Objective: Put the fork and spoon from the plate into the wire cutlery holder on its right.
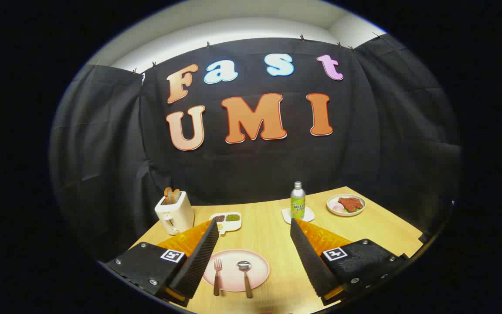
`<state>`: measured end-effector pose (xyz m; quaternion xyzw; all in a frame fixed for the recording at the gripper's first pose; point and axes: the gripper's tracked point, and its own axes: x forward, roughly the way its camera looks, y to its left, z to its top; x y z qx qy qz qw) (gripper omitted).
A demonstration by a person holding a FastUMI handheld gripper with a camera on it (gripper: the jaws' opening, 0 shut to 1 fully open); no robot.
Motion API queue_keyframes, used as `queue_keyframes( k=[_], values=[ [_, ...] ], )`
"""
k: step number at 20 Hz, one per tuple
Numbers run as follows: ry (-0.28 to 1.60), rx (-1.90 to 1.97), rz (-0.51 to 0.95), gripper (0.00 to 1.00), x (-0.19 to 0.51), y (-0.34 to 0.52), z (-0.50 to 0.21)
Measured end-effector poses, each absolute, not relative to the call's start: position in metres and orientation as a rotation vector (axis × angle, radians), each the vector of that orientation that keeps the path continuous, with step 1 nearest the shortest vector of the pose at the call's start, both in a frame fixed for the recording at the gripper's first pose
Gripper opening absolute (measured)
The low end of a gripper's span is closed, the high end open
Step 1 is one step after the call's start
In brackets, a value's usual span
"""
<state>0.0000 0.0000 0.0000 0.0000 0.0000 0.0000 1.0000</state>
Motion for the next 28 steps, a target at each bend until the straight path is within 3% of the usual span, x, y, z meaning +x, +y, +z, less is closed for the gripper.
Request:
queue_keyframes(
  k=[28],
  values=[
    [0.067, -0.018, 0.015, 0.99, 0.004, 0.023, -0.022]
  ],
)
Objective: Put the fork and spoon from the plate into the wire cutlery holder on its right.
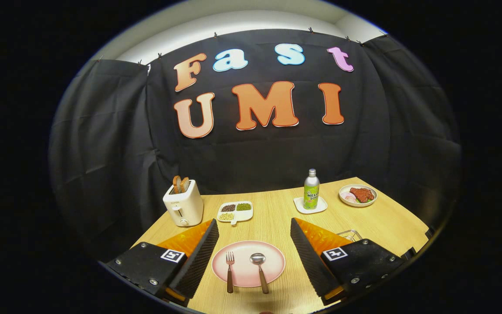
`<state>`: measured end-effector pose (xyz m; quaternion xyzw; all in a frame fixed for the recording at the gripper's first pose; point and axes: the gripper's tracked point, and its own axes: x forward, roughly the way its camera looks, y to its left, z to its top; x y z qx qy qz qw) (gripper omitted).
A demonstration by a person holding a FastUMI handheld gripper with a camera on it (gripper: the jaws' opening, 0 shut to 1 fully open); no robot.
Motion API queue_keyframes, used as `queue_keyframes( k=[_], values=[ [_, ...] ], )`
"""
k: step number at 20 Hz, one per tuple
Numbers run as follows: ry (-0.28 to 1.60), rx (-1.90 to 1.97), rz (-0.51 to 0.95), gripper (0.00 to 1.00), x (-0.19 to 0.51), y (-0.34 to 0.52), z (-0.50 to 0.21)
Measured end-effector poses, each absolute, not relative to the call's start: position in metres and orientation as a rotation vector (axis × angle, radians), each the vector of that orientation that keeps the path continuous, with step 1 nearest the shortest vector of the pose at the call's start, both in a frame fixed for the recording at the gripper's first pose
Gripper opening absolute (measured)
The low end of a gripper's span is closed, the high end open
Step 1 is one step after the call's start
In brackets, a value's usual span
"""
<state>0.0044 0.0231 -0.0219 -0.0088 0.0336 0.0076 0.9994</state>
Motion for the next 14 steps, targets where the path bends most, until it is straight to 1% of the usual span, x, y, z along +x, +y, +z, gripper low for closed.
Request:
queue_keyframes(
  k=[14],
  values=[
    [0.070, -0.033, 0.025, 0.99, 0.0048, 0.0283, -0.0235]
  ],
)
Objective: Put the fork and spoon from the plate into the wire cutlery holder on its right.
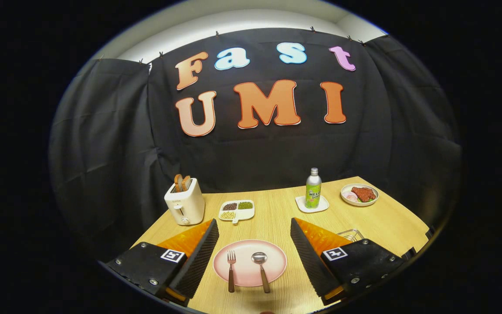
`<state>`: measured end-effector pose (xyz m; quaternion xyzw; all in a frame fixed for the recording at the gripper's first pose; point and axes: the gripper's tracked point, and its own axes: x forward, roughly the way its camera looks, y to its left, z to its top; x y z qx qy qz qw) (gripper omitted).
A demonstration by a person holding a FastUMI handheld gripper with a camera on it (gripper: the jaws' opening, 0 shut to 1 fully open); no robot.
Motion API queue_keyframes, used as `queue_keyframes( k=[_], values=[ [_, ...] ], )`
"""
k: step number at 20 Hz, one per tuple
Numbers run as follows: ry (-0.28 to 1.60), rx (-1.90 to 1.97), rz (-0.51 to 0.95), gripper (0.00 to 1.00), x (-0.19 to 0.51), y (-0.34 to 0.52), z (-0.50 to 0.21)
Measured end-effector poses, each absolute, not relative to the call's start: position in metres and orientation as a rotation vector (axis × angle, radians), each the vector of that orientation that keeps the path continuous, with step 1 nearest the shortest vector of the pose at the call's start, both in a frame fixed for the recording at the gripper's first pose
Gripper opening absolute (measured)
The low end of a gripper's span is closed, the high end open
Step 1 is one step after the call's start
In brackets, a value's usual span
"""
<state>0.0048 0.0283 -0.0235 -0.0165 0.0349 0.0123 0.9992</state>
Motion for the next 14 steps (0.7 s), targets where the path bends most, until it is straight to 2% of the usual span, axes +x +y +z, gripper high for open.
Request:
queue_keyframes(
  k=[8, 14],
  values=[
    [0.112, -0.108, 0.077, 0.99, 0.024, 0.043, -0.069],
    [0.235, -0.151, 0.094, 0.99, 0.045, 0.041, -0.126]
  ],
)
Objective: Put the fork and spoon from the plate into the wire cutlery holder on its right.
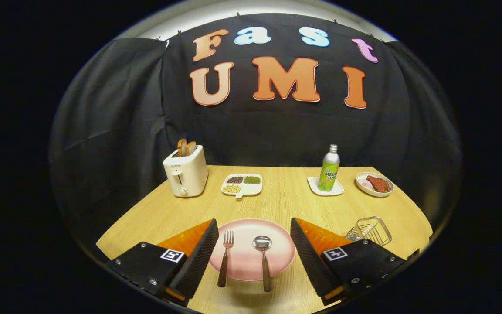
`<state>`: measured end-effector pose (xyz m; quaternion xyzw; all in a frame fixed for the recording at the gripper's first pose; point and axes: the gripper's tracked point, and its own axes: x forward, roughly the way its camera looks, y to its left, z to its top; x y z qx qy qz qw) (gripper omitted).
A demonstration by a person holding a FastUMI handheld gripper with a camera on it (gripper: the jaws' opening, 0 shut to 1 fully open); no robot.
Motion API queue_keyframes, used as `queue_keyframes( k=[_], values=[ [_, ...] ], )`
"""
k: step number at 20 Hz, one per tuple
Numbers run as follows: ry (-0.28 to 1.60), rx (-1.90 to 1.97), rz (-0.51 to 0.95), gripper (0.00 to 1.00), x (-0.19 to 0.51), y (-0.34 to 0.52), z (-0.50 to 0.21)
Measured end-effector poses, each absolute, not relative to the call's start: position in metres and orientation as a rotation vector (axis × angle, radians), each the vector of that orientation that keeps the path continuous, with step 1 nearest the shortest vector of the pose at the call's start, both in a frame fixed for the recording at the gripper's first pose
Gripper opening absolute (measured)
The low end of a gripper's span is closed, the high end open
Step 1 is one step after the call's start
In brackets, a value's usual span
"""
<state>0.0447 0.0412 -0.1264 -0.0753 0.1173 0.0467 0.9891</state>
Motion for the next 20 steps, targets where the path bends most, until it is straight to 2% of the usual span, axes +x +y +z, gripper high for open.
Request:
queue_keyframes(
  k=[4, 5, 7, 12, 20],
  values=[
    [0.368, -0.191, 0.101, 0.96, 0.055, 0.038, -0.175],
    [0.384, -0.209, 0.091, 0.87, 0.057, 0.034, -0.182],
    [0.422, -0.259, 0.077, 0.78, 0.062, 0.026, -0.200],
    [0.499, -0.280, 0.084, 0.68, 0.070, 0.016, -0.230],
    [0.562, -0.281, 0.079, 0.33, 0.077, 0.008, -0.255]
  ],
)
